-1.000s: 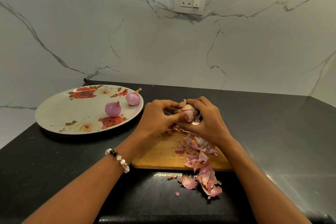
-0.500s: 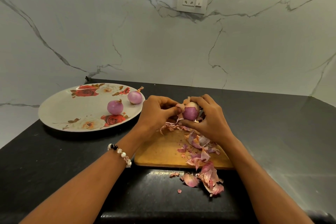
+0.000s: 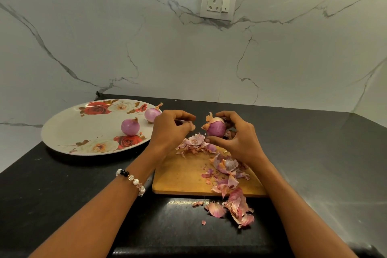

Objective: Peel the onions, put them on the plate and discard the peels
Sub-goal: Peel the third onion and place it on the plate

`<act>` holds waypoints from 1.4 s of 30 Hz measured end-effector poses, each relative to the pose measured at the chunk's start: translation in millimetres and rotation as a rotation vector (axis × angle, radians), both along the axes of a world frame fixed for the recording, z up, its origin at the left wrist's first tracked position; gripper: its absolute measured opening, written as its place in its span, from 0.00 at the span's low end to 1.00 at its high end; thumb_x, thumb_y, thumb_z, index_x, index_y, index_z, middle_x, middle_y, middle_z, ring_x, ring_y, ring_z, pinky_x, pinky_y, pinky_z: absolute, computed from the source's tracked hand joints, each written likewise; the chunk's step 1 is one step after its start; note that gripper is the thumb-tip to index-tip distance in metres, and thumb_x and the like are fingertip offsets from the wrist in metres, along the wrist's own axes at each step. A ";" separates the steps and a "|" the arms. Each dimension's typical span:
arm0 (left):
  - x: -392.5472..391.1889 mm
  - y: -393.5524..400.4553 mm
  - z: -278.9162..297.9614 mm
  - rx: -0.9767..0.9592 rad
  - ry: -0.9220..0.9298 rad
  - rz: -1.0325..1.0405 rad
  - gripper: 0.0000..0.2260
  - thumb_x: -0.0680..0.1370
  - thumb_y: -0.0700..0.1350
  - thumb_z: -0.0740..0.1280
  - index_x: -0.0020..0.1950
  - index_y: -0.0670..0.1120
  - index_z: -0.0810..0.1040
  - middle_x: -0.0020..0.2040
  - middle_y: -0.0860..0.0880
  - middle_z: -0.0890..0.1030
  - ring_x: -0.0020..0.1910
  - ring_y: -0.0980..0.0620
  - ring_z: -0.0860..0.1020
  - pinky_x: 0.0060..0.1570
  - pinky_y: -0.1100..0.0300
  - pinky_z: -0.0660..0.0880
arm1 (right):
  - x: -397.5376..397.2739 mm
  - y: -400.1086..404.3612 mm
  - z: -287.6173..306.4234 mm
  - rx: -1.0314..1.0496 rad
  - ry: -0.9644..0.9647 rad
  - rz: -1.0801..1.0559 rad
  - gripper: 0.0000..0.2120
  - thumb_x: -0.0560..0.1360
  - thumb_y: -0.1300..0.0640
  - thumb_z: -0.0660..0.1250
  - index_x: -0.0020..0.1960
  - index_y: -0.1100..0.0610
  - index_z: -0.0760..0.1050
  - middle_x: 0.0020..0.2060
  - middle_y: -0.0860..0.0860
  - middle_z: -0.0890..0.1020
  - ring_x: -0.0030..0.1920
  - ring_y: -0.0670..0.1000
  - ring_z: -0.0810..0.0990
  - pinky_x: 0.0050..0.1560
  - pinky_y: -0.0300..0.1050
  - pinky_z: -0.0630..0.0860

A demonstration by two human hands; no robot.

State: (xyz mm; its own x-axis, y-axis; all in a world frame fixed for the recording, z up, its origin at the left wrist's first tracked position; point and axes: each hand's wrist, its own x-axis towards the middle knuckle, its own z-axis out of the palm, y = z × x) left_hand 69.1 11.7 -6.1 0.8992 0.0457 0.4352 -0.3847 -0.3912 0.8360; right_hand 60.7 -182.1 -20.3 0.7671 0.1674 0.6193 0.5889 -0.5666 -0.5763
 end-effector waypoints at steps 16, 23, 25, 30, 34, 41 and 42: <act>-4.4 -4.6 -2.4 0.099 -0.032 -0.089 0.06 0.75 0.44 0.71 0.48 0.44 0.85 0.39 0.51 0.83 0.38 0.55 0.81 0.38 0.68 0.77 | 1.4 0.9 -0.9 -0.078 -0.017 0.035 0.31 0.65 0.53 0.82 0.64 0.57 0.74 0.56 0.46 0.78 0.54 0.48 0.78 0.52 0.28 0.76; -1.1 -0.8 0.5 -0.238 0.175 -0.015 0.06 0.78 0.44 0.67 0.44 0.45 0.82 0.42 0.47 0.84 0.40 0.51 0.82 0.43 0.59 0.80 | 0.0 1.0 1.0 -0.042 0.012 0.047 0.32 0.64 0.49 0.81 0.64 0.55 0.74 0.56 0.47 0.78 0.53 0.47 0.78 0.53 0.29 0.76; 1.5 3.5 2.3 -0.234 0.155 0.014 0.06 0.79 0.42 0.66 0.47 0.45 0.83 0.44 0.48 0.84 0.41 0.52 0.82 0.43 0.59 0.80 | -1.1 0.3 2.8 -0.012 0.010 0.048 0.33 0.63 0.47 0.79 0.63 0.54 0.73 0.55 0.47 0.78 0.52 0.45 0.78 0.52 0.29 0.76; 0.9 1.8 1.1 0.005 0.023 -0.019 0.07 0.77 0.40 0.68 0.53 0.45 0.83 0.48 0.50 0.82 0.49 0.54 0.80 0.48 0.63 0.78 | -1.2 -0.2 3.2 0.002 0.012 0.043 0.32 0.64 0.51 0.81 0.64 0.53 0.73 0.55 0.46 0.78 0.52 0.43 0.78 0.51 0.28 0.76; -4.3 -2.6 2.5 0.040 -0.112 -0.050 0.11 0.75 0.49 0.70 0.55 0.46 0.82 0.46 0.54 0.81 0.46 0.57 0.79 0.44 0.68 0.75 | 0.1 -1.1 2.6 -0.026 0.032 0.064 0.31 0.64 0.56 0.82 0.62 0.50 0.71 0.57 0.46 0.78 0.54 0.46 0.79 0.52 0.29 0.77; -5.6 -6.1 -2.9 0.183 -0.184 -0.186 0.17 0.71 0.47 0.74 0.59 0.47 0.81 0.50 0.54 0.82 0.46 0.58 0.80 0.45 0.74 0.75 | -0.3 -0.8 2.3 -0.049 0.062 0.127 0.31 0.64 0.62 0.82 0.61 0.51 0.71 0.55 0.44 0.78 0.54 0.49 0.81 0.53 0.38 0.81; -5.8 -5.7 -3.5 0.183 -0.196 -0.180 0.16 0.71 0.45 0.74 0.59 0.47 0.81 0.50 0.53 0.82 0.45 0.59 0.80 0.45 0.74 0.75 | -0.4 -1.0 2.4 -0.051 0.073 0.136 0.31 0.64 0.63 0.82 0.61 0.51 0.71 0.54 0.44 0.78 0.54 0.48 0.81 0.53 0.38 0.81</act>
